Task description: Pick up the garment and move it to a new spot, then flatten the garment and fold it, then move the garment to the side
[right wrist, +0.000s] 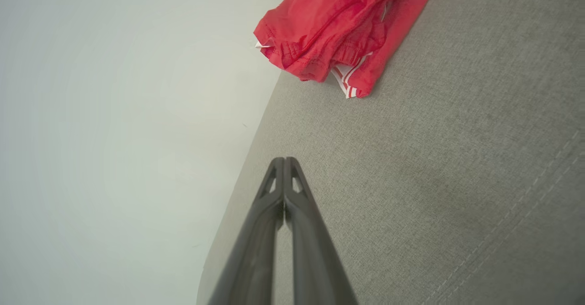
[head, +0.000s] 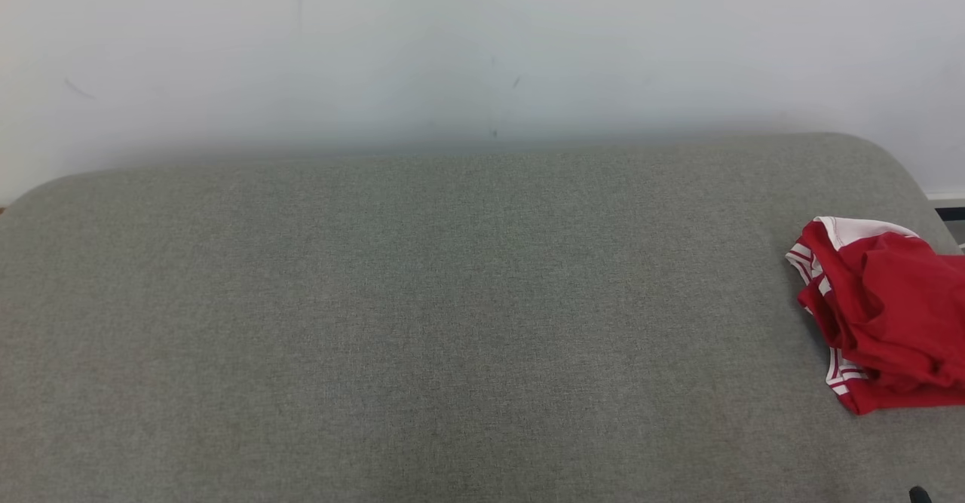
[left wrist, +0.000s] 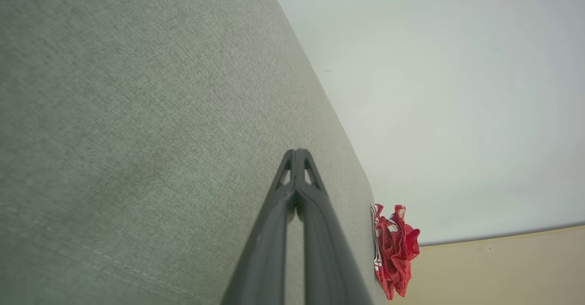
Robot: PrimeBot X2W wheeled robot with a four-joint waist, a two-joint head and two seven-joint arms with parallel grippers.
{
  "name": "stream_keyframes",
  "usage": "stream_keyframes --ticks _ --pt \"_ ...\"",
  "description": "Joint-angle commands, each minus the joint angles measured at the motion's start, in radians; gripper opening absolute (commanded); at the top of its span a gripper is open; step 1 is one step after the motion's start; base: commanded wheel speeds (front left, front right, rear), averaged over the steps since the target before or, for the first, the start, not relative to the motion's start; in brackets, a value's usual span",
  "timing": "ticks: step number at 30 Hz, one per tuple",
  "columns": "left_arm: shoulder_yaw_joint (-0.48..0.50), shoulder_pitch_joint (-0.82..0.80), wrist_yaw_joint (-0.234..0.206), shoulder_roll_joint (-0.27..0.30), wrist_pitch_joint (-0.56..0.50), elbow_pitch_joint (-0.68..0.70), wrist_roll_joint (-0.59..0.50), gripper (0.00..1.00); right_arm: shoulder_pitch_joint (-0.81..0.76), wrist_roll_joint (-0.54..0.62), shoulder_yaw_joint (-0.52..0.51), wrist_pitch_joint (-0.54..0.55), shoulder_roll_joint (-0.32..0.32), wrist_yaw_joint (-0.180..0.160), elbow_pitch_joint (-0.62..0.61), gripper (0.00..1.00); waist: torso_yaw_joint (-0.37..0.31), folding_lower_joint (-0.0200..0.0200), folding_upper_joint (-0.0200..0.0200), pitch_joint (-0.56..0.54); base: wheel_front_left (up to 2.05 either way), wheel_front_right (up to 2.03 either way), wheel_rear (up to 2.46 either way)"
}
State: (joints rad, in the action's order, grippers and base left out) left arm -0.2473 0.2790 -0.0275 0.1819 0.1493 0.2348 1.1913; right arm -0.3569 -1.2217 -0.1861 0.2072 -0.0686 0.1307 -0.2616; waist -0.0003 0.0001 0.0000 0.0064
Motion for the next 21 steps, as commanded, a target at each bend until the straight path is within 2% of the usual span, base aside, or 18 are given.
stream_keyframes --ticks 1,21 --pt "0.008 0.016 0.009 -0.002 -0.004 0.015 0.021 0.00 -0.011 -0.030 -0.011 0.007 0.002 0.000 -0.011 0.00 0.000 0.0000 0.0000 0.000 0.00 0.00 0.00" --pt "0.036 0.089 0.069 -0.038 -0.021 0.052 0.169 0.00 -0.066 -0.239 -0.066 0.044 0.009 0.000 -0.028 0.00 0.000 0.0000 0.0000 -0.002 0.00 0.00 0.00"
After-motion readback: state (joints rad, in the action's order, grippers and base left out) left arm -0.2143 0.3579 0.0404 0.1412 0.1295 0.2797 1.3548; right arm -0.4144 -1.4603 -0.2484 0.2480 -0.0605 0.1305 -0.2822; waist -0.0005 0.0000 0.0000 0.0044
